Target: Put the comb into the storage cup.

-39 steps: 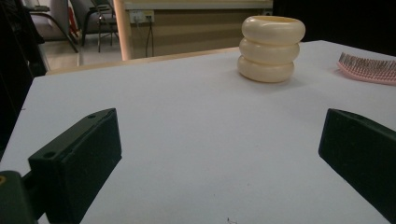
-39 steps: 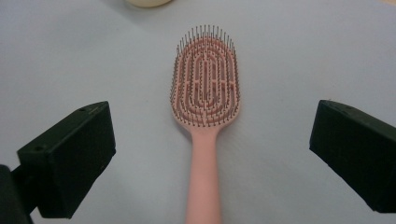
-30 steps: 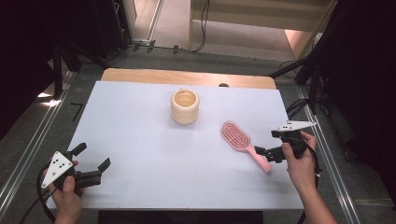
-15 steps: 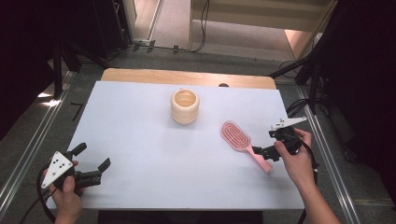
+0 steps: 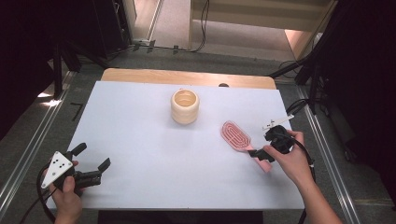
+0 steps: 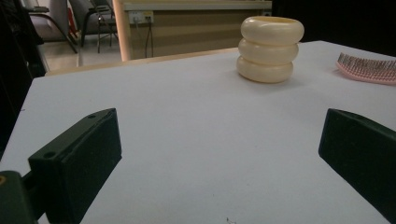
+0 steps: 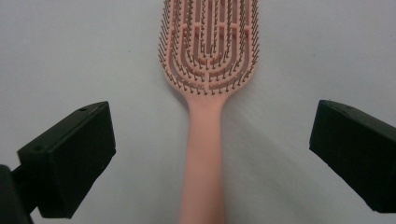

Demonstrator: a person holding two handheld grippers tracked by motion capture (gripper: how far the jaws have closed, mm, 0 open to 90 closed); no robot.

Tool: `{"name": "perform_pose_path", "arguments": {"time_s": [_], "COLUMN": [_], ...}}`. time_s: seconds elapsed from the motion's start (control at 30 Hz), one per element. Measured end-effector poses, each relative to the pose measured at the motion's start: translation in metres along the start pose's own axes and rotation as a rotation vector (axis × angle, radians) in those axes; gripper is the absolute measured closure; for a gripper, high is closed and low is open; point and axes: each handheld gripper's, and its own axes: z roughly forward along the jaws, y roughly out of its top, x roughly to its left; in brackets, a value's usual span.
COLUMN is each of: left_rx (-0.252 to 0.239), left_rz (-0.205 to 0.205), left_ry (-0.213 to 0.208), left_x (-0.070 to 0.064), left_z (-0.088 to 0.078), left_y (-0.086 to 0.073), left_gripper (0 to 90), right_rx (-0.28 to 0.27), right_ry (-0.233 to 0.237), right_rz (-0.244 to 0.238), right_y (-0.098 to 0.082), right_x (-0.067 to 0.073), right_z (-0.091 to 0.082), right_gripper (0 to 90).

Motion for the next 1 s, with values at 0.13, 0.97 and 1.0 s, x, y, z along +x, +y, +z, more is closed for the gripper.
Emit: {"name": "perform_pose_path", "arguments": {"time_s": [0.13, 0.97, 1.0], "left_rx": [-0.002, -0.005, -0.005], "left_rz": [-0.003, -0.005, -0.005], "left_ry": [0.002, 0.002, 0.002], "left_x": [0.000, 0.000, 0.000], "left_z": [0.000, 0.000, 0.000], "left_y": [0.000, 0.000, 0.000], "left_gripper": [0.0, 0.0, 0.0], "right_rx": [0.022, 0.138, 0.137], "right_ry": [0.006, -0.038, -0.041], "right_rz": [-0.001, -0.024, -0.027], "right_y": [0.001, 0.009, 0.009], "right_x": [0.000, 0.003, 0.003], "right_z": [0.003, 0.019, 0.019], "right_gripper": [0.0, 17.8, 18.8]}}
